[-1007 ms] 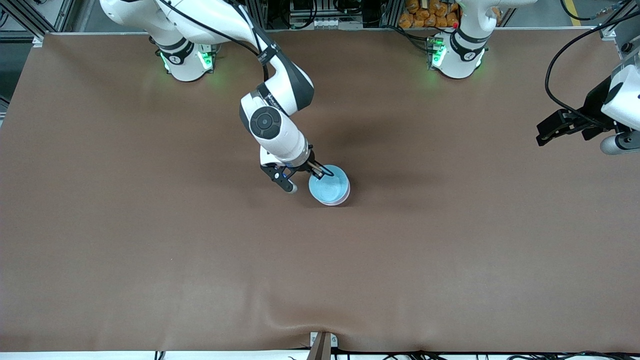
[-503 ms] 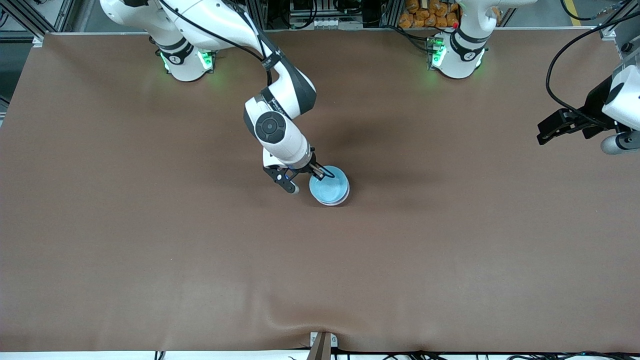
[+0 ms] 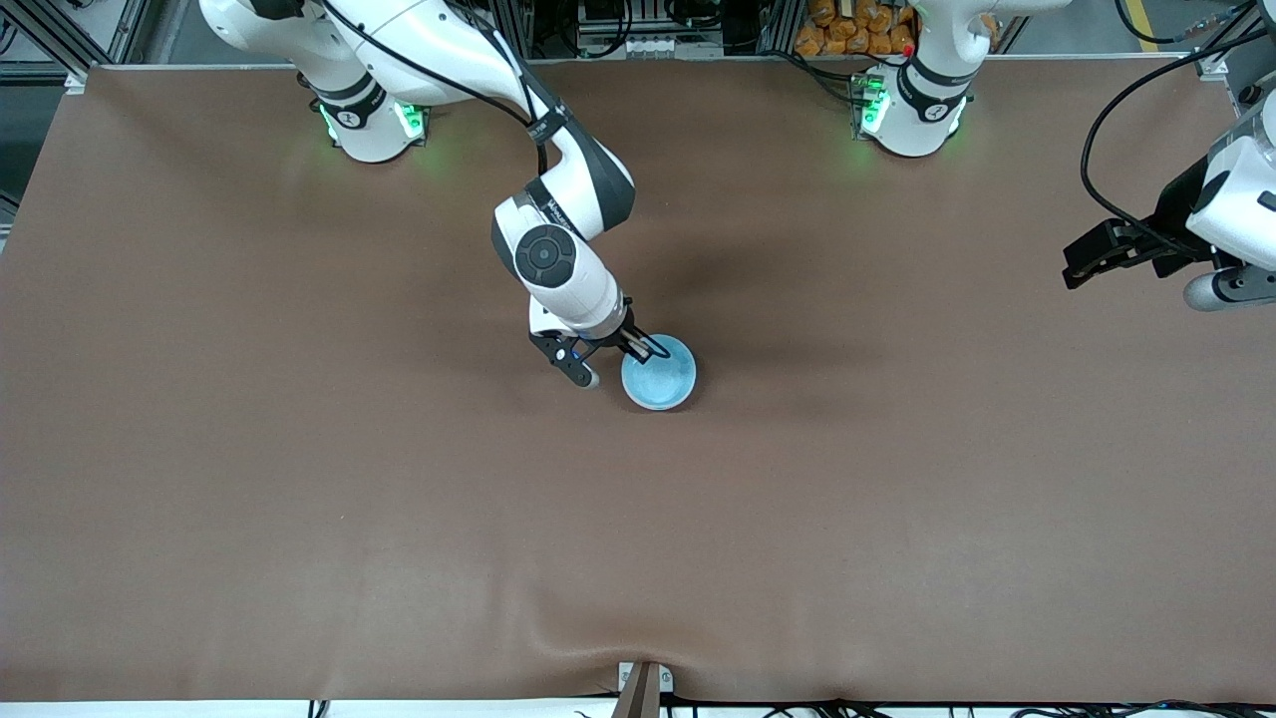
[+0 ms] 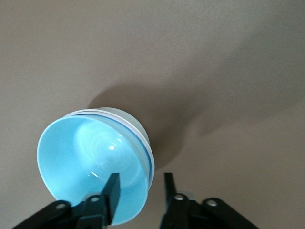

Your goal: Stack pink and blue bowls on white bowl

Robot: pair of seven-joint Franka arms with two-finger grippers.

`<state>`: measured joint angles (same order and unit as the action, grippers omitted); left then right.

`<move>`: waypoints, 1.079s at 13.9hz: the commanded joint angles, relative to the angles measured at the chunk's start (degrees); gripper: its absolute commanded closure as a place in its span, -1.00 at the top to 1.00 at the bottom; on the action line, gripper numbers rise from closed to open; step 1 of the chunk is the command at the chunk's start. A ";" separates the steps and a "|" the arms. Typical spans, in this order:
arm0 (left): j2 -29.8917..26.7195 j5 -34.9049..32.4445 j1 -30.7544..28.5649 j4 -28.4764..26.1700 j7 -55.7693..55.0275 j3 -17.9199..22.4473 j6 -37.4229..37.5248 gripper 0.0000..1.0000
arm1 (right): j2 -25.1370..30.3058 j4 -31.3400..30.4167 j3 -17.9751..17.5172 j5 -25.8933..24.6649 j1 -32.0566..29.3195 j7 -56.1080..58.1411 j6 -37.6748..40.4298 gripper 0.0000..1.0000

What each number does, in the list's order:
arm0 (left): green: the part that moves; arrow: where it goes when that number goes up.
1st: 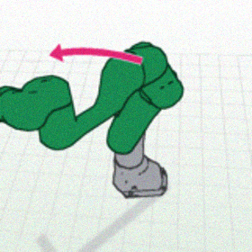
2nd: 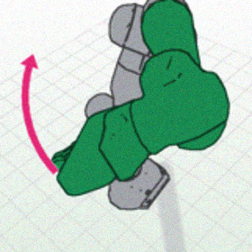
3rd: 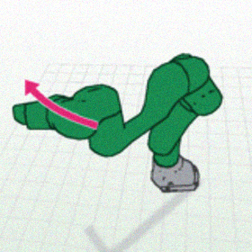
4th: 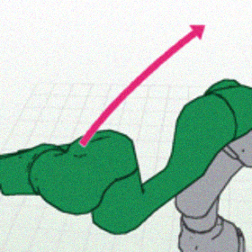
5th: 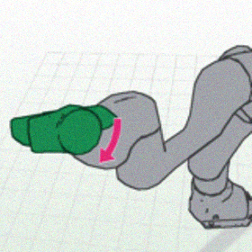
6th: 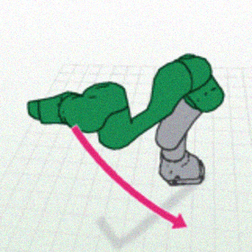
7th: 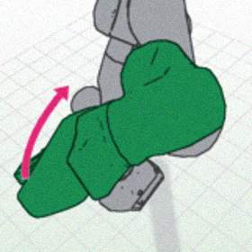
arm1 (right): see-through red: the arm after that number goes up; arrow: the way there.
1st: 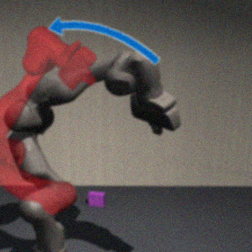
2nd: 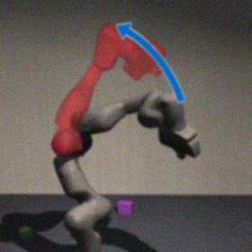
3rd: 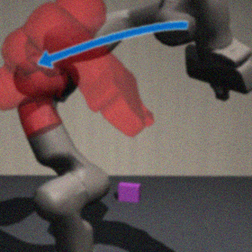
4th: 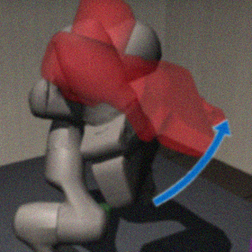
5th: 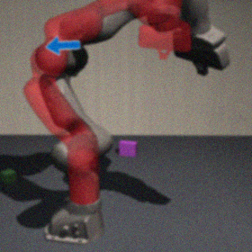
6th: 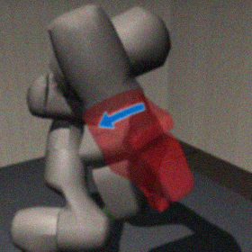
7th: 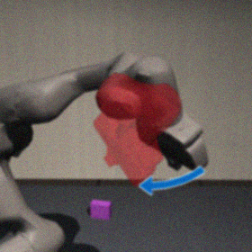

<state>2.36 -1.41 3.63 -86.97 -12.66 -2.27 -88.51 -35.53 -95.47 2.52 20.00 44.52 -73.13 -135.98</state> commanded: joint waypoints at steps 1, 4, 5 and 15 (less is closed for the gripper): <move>-0.16 1.23 0.23 0.14 1.15 0.25 -0.25 1.00 | -0.51 2.38 0.38 -2.58 -0.30 -1.32 1.07 1.00; -0.25 1.23 0.23 0.05 1.15 0.25 -0.08 1.00 | -0.60 8.16 2.92 -3.91 -1.54 -1.23 8.68 1.00; -0.25 1.23 0.15 0.05 1.15 0.25 -0.08 1.00 | -0.42 10.37 4.50 -4.00 -2.24 -0.71 12.20 1.00; -0.68 1.23 0.15 -0.04 1.32 0.25 0.54 1.00 | 3.53 23.56 6.36 -4.97 -27.26 30.10 37.52 1.00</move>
<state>2.36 -1.41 3.66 -87.03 -12.63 -2.31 -88.55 -33.31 -73.65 10.45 15.32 20.94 -48.31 -102.83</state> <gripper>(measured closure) 0.000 0.000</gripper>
